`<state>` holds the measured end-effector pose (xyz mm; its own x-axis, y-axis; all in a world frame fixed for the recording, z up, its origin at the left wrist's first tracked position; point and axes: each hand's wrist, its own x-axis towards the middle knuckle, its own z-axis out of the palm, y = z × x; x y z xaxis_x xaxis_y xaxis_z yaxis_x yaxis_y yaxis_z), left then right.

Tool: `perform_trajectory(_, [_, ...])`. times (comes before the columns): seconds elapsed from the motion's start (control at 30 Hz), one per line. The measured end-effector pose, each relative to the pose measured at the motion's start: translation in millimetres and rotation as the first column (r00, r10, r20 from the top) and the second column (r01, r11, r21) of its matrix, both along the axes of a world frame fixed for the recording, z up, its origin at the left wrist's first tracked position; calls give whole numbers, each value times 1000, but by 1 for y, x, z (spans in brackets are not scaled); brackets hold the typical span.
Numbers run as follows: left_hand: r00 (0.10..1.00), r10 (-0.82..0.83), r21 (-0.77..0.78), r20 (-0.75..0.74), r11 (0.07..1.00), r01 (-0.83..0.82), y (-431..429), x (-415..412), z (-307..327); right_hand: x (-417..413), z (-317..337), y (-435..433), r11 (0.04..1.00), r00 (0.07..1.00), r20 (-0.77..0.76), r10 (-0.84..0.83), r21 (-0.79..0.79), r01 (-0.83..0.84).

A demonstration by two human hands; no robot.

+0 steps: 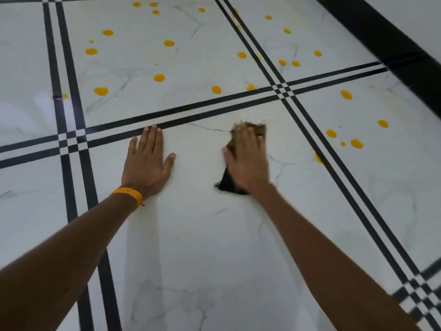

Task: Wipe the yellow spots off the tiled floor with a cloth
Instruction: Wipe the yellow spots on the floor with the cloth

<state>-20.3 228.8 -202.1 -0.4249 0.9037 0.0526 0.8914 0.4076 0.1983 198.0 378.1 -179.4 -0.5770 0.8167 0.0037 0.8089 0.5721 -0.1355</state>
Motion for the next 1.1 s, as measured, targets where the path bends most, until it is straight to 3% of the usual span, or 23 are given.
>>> perform_trajectory(0.07, [1000,3,-3,4,1000,-3,0,0,0,28,-2,-46,961,961,18,277,-14,-277])
perform_trajectory(0.13, [1000,2,-20,16,1000,-1,-2,0,1,81,-1,-62,936,936,12,352,-30,-352])
perform_trajectory(0.23, [999,5,-10,-31,1000,-6,-3,-2,7,126,5,-20,996,995,26,93,-8,-92])
perform_trajectory(0.3, [998,-5,-2,-66,1000,5,-3,1,9,115,7,9,996,996,19,-84,-12,84])
perform_trajectory(0.37, [1000,20,20,-6,1000,-20,4,17,11,86,7,9,986,986,1,-166,-18,166])
perform_trajectory(0.4, [999,17,29,32,999,-18,11,31,11,78,5,-4,989,990,-3,-144,-16,144])
perform_trajectory(0.47, [995,-55,40,78,998,52,33,64,8,87,0,-50,998,998,-9,58,-27,-59])
perform_trajectory(0.57, [990,-72,4,118,997,72,61,99,4,152,-2,-106,972,973,-36,229,-53,-230])
perform_trajectory(0.67, [999,-25,-23,42,999,26,69,110,5,216,4,-70,999,999,-10,34,-25,-34])
perform_trajectory(0.8, [998,-49,-17,29,999,49,68,115,2,189,2,-13,954,954,7,-298,-5,299])
perform_trajectory(0.83, [998,-51,-24,35,998,52,67,115,1,172,0,-20,956,956,-8,-293,-8,293])
perform_trajectory(0.9, [998,-59,-31,38,998,60,69,113,2,157,-1,-56,992,992,-23,-125,-31,125])
perform_trajectory(1.0, [998,-56,-30,36,998,57,74,116,7,210,6,-97,995,996,-23,83,-48,-84])
perform_trajectory(1.1, [998,-39,-45,45,998,41,70,118,8,285,4,-80,995,995,-16,-96,-40,95])
